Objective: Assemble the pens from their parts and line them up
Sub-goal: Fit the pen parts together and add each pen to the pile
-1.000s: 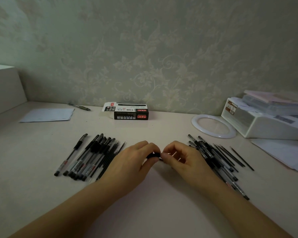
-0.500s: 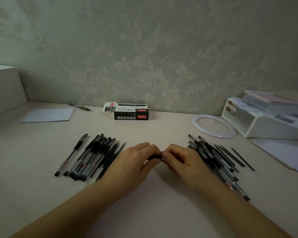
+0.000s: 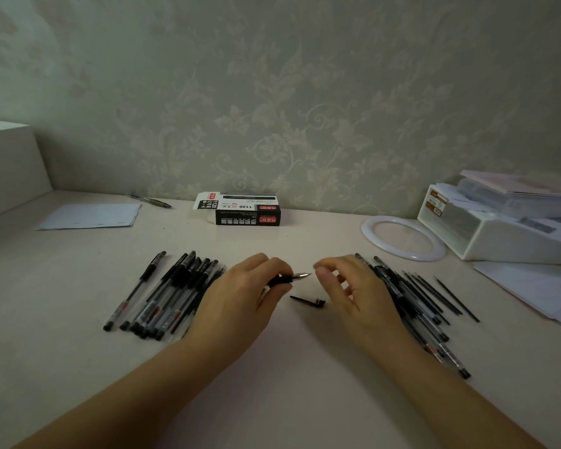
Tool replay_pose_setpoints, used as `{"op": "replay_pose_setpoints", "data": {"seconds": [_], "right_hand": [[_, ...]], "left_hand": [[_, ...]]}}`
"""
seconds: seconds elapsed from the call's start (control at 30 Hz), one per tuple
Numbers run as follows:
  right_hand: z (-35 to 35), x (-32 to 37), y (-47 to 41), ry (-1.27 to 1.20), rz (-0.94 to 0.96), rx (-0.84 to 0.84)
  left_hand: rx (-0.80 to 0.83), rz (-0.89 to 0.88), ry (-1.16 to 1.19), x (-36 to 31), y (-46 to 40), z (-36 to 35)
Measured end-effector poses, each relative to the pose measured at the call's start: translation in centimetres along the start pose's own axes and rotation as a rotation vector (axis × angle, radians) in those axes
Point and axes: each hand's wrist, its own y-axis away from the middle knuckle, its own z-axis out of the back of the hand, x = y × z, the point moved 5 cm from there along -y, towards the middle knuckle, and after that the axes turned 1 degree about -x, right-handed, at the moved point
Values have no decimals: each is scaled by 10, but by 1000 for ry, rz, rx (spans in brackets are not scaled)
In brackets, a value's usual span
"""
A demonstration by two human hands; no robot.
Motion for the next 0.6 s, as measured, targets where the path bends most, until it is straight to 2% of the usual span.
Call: {"op": "replay_pose_setpoints", "data": {"seconds": [0.1,0.17,0.33,0.6], "right_hand": [[-6,-16,1,217,-60,92],[-12,-21,2,265,-66,146],[-15,-16,0,199,-1,115],[-11,-9,1,129,-23,110]], "left_hand": [[-16,72,-7,10,1,0],[12,98,-8,14,2,-3],[74,109,-12,17,4,-10],[90,117,-16,18,4,-11]]}}
